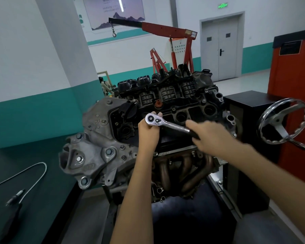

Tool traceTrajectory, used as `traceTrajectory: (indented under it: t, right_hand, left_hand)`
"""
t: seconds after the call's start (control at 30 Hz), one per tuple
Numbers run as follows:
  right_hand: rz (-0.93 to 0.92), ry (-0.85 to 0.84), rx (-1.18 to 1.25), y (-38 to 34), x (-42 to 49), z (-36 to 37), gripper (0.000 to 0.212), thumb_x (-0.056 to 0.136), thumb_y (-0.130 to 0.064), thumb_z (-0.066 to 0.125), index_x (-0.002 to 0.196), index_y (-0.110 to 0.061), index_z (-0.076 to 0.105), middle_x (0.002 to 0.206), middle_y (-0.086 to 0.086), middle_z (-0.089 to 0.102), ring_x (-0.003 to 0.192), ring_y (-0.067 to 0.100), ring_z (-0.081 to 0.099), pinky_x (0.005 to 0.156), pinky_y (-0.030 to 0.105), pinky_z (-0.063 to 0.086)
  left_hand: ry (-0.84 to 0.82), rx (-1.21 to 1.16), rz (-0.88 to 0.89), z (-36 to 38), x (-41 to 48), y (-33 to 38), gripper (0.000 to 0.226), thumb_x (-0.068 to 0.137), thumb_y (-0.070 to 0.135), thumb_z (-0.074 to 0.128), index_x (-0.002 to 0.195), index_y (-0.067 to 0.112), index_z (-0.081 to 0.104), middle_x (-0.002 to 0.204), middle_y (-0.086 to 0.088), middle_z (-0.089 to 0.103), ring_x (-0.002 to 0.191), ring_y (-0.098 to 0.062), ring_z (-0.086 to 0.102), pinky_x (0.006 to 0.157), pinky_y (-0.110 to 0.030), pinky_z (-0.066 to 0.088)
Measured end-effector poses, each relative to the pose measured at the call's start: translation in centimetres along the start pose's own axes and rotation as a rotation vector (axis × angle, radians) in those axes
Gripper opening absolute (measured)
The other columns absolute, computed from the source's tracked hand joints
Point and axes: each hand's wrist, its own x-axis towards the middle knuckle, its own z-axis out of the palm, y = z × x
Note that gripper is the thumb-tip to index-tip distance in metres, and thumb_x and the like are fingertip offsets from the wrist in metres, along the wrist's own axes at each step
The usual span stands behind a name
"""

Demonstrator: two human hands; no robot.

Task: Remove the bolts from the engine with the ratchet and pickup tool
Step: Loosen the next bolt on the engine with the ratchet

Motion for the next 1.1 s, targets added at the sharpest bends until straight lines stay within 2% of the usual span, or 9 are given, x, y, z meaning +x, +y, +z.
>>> traceTrajectory:
  t: [0.13, 0.27, 0.43, 0.57, 0.63, 0.7, 0.8, 0.93, 1.1]
  right_hand:
    - [0.297, 0.04, 0.635, -7.6, -3.8, 4.6, 0.025, 0.084, -0.013, 0.057, 0.092, -0.026, 0.037, 0.061, -0.008, 0.045, 0.055, 0.013, 0.053, 0.045, 0.015, 0.034]
    - [0.345, 0.061, 0.958, -12.3, -3.4, 6.6, 0.022, 0.084, -0.005, 0.052, 0.096, -0.022, 0.043, 0.063, -0.002, 0.052, 0.053, 0.009, 0.053, 0.05, 0.021, 0.047]
    - [0.134, -0.107, 0.584, -3.5, -2.3, 3.0, 0.032, 0.083, -0.008, 0.057, 0.111, -0.021, 0.051, 0.065, -0.004, 0.045, 0.049, 0.007, 0.046, 0.044, 0.011, 0.032]
    - [-0.086, -0.135, -0.014, 3.2, 2.0, -2.2, 0.029, 0.088, -0.017, 0.057, 0.115, -0.023, 0.048, 0.067, -0.008, 0.042, 0.058, 0.017, 0.047, 0.05, 0.024, 0.033]
    - [-0.119, -0.091, -0.12, 3.3, 2.8, -2.8, 0.024, 0.088, -0.02, 0.055, 0.109, -0.023, 0.045, 0.07, -0.006, 0.044, 0.065, 0.023, 0.052, 0.056, 0.028, 0.034]
    - [-0.037, -0.034, -0.019, 1.6, 1.2, -1.3, 0.022, 0.086, -0.02, 0.057, 0.102, -0.024, 0.042, 0.069, -0.005, 0.046, 0.069, 0.028, 0.059, 0.058, 0.031, 0.04]
    - [0.223, 0.006, 0.473, -4.2, -3.3, 2.9, 0.026, 0.084, -0.015, 0.058, 0.091, -0.027, 0.036, 0.062, -0.006, 0.046, 0.058, 0.022, 0.056, 0.051, 0.033, 0.043]
    - [0.377, 0.103, 0.93, -11.7, -3.5, 6.6, 0.02, 0.084, -0.006, 0.053, 0.096, -0.02, 0.044, 0.063, -0.001, 0.051, 0.054, 0.013, 0.054, 0.052, 0.03, 0.046]
    - [0.281, 0.024, 0.875, -9.3, -3.4, 5.7, 0.029, 0.081, -0.003, 0.054, 0.095, -0.026, 0.042, 0.059, -0.003, 0.046, 0.047, 0.006, 0.045, 0.046, 0.014, 0.039]
  left_hand:
    - [0.061, -0.012, 0.017, 0.9, 0.2, 0.3, 0.05, 0.095, 0.004, 0.058, 0.061, 0.021, 0.025, 0.06, 0.009, 0.024, 0.058, -0.007, 0.023, 0.062, -0.021, 0.029]
    - [0.053, 0.151, 0.037, 0.4, 0.6, 0.6, 0.047, 0.096, 0.012, 0.058, 0.063, 0.019, 0.025, 0.06, 0.006, 0.022, 0.05, -0.004, 0.022, 0.049, -0.018, 0.023]
    - [-0.028, 0.1, 0.001, 0.0, 0.8, 0.2, 0.053, 0.094, 0.011, 0.06, 0.05, 0.033, 0.041, 0.047, 0.017, 0.039, 0.05, 0.0, 0.034, 0.054, -0.015, 0.03]
    - [-0.033, 0.12, 0.063, 0.4, 0.6, 0.6, 0.044, 0.087, 0.009, 0.057, 0.057, 0.04, 0.064, 0.065, 0.013, 0.061, 0.068, -0.002, 0.051, 0.063, -0.015, 0.04]
    - [0.001, 0.084, 0.066, 0.4, 0.3, 0.4, 0.037, 0.085, 0.011, 0.055, 0.062, 0.038, 0.064, 0.07, 0.007, 0.062, 0.072, -0.004, 0.052, 0.065, -0.014, 0.041]
    - [0.032, 0.037, 0.046, 0.3, 0.0, 0.2, 0.044, 0.091, 0.009, 0.057, 0.055, 0.035, 0.059, 0.06, 0.017, 0.056, 0.064, 0.002, 0.049, 0.062, -0.014, 0.04]
    - [0.041, 0.048, 0.019, 0.8, 0.0, 0.0, 0.048, 0.096, 0.012, 0.059, 0.055, 0.027, 0.037, 0.047, 0.018, 0.038, 0.05, 0.002, 0.033, 0.053, -0.014, 0.031]
    - [0.07, 0.125, 0.074, 0.8, 0.3, 0.2, 0.046, 0.096, 0.013, 0.059, 0.062, 0.016, 0.028, 0.055, 0.01, 0.024, 0.048, -0.002, 0.024, 0.049, -0.015, 0.024]
    - [0.072, 0.077, 0.01, 0.5, 0.6, -0.2, 0.047, 0.094, 0.011, 0.061, 0.059, 0.022, 0.032, 0.052, 0.012, 0.03, 0.054, -0.001, 0.029, 0.055, -0.017, 0.029]
